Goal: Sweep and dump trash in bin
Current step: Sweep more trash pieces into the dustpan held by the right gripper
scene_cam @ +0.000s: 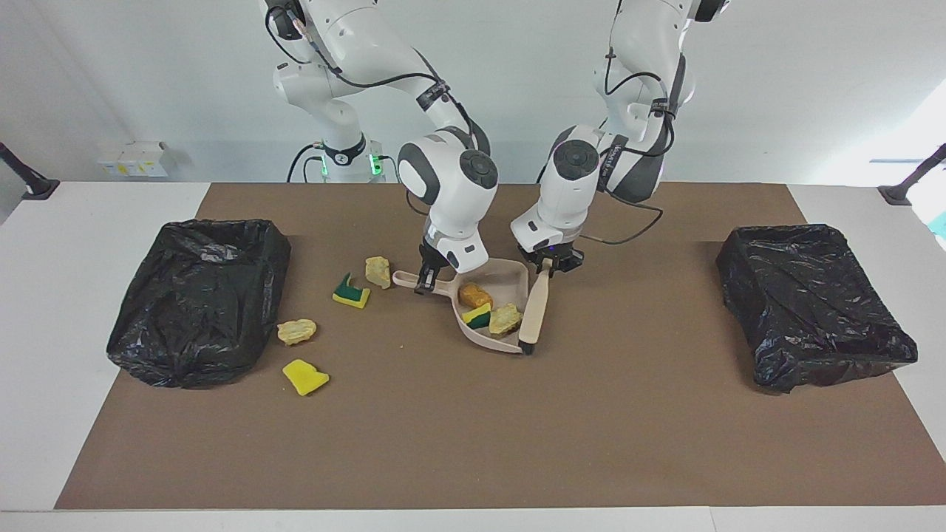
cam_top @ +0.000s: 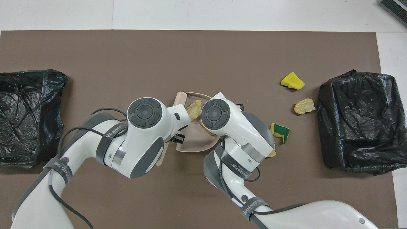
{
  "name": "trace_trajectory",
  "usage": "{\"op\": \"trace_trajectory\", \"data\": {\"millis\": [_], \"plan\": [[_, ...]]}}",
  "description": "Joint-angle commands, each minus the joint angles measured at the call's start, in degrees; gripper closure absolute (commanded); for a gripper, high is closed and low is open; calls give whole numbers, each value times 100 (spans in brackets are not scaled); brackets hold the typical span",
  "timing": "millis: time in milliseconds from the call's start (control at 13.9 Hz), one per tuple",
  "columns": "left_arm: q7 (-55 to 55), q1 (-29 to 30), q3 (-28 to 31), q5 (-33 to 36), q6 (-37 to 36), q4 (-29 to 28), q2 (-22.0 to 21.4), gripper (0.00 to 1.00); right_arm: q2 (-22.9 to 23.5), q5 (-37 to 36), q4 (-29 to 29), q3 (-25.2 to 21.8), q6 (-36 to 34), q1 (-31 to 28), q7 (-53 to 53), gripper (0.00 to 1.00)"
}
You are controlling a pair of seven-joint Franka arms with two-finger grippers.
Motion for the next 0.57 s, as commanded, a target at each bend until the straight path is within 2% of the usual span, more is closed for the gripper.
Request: {"op": "trace_trajectory", "data": {"millis": [0,215,359,502], "plan": [[1,-80,87,-121,-382,-115,-236,100,88,15,73,39,183,-96,-80,100],[-139,8,157,-130,-822,8,-621,100,-35,50,187,47,61,-359,-764,100],[-691,235,184,-139,-1191,157,-894,100,-193,111,187,48,-35,-562,-1143,100],[-1009,281,184,-130,-1559,167,-1219,100,-395,453,205,39,-159,-764,-1643,100]]}}
